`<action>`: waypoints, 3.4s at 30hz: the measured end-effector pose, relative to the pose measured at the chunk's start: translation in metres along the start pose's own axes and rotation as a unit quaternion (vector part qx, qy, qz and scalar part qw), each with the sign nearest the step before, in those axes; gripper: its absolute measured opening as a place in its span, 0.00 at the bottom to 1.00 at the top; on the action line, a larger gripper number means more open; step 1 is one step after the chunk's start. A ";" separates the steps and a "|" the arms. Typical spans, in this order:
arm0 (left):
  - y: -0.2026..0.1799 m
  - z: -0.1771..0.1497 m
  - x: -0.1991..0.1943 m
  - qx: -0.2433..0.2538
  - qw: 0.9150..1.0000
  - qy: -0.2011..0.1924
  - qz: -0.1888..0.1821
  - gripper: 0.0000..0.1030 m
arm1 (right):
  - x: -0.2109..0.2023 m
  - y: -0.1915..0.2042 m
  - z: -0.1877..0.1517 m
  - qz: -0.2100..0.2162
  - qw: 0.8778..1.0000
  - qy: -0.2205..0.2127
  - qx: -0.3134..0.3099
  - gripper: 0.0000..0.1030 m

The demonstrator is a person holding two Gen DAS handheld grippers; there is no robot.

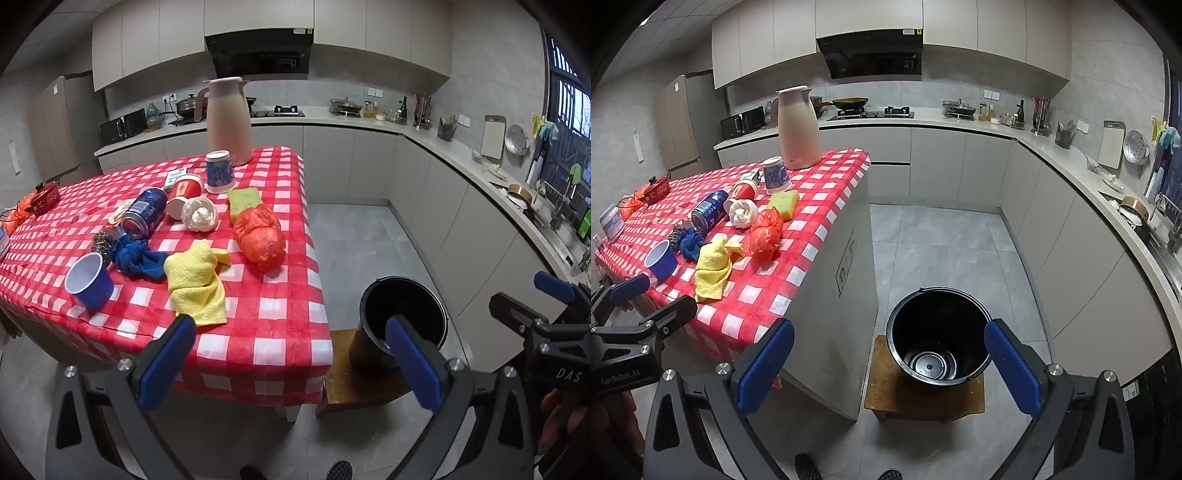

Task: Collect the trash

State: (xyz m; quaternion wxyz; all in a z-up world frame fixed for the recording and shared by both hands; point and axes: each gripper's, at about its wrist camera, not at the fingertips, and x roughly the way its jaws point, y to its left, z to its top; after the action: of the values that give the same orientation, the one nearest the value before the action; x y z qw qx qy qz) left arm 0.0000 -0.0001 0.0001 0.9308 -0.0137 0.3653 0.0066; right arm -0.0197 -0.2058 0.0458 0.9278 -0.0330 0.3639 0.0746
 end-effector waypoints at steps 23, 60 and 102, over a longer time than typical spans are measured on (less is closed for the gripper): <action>0.002 0.004 -0.009 0.001 1.000 -0.008 0.000 1.00 | -0.013 0.000 0.000 -0.004 1.000 -0.005 0.002 1.00; 0.010 0.000 -0.006 -0.012 1.000 -0.010 0.010 1.00 | -0.003 0.003 0.002 0.002 1.000 -0.002 -0.008 1.00; 0.024 0.003 0.006 -0.032 0.999 -0.010 0.025 1.00 | 0.013 0.006 0.010 0.013 1.000 0.001 -0.016 1.00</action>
State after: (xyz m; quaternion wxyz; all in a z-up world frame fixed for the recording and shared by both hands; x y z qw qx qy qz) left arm 0.0059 0.0238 -0.0024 0.9330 -0.0339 0.3559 0.0414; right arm -0.0052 -0.1975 0.0443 0.9257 -0.0435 0.3642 0.0927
